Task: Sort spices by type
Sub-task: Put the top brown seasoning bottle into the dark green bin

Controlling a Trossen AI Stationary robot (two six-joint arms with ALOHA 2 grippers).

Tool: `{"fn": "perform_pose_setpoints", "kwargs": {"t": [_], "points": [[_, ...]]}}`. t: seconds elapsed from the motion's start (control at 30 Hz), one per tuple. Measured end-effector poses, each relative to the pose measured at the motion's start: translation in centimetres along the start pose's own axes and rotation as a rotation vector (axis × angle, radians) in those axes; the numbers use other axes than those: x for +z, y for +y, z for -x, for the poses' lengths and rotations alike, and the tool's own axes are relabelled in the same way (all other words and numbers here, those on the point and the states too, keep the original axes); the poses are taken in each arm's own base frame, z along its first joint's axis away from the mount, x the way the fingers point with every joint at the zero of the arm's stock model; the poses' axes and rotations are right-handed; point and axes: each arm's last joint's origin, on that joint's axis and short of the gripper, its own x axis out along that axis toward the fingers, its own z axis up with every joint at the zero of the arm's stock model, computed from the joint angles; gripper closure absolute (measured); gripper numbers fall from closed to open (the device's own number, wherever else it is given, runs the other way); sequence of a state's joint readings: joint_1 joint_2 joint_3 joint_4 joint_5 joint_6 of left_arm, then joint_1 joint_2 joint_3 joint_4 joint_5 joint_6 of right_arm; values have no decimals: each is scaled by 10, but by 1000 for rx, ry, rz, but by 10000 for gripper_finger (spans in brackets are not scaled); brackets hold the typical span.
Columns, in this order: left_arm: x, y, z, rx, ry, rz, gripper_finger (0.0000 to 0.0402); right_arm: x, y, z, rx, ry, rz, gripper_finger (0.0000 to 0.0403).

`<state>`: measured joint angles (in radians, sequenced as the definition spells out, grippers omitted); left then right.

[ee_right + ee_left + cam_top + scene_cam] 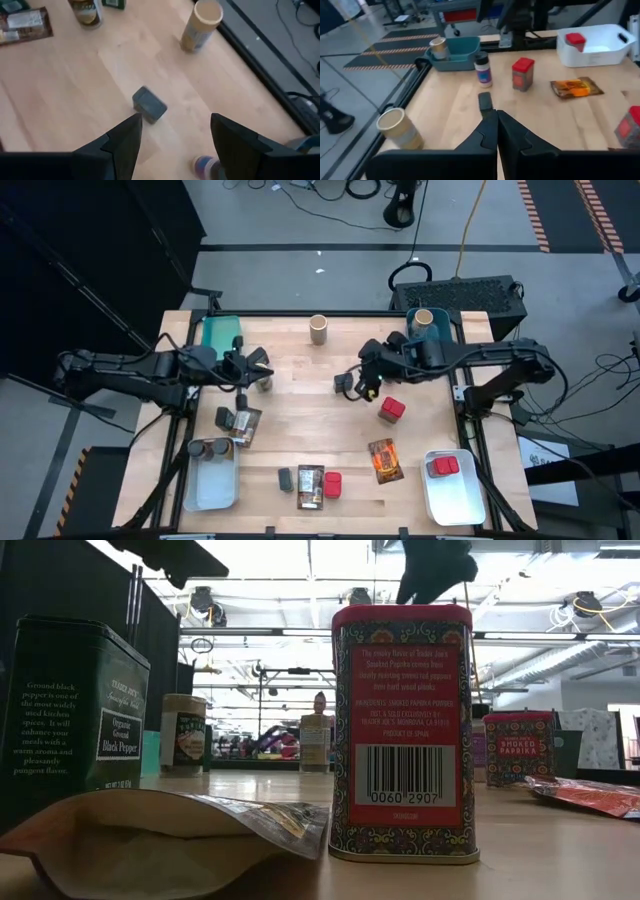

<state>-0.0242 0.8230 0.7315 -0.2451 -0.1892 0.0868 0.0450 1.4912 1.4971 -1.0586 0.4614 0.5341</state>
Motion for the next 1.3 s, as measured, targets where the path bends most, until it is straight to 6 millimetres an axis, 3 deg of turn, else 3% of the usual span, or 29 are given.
{"fn": "perform_pose_setpoints", "kwargs": {"t": [0.2,0.43,0.7,0.9,1.3], "points": [[-1,5,0,179,21,-7,398,34,-20,-15,8,-29,-8,184],[0,11,9,349,34,-112,398,88,-50,-54,91,-57,-97,181],[-4,16,18,459,101,-209,398,135,-68,-95,65,-42,-126,126],[-10,17,19,503,167,-249,398,147,-82,-128,19,16,-207,87],[-10,20,21,608,203,-294,398,142,-79,-195,-9,81,-293,58]]}}
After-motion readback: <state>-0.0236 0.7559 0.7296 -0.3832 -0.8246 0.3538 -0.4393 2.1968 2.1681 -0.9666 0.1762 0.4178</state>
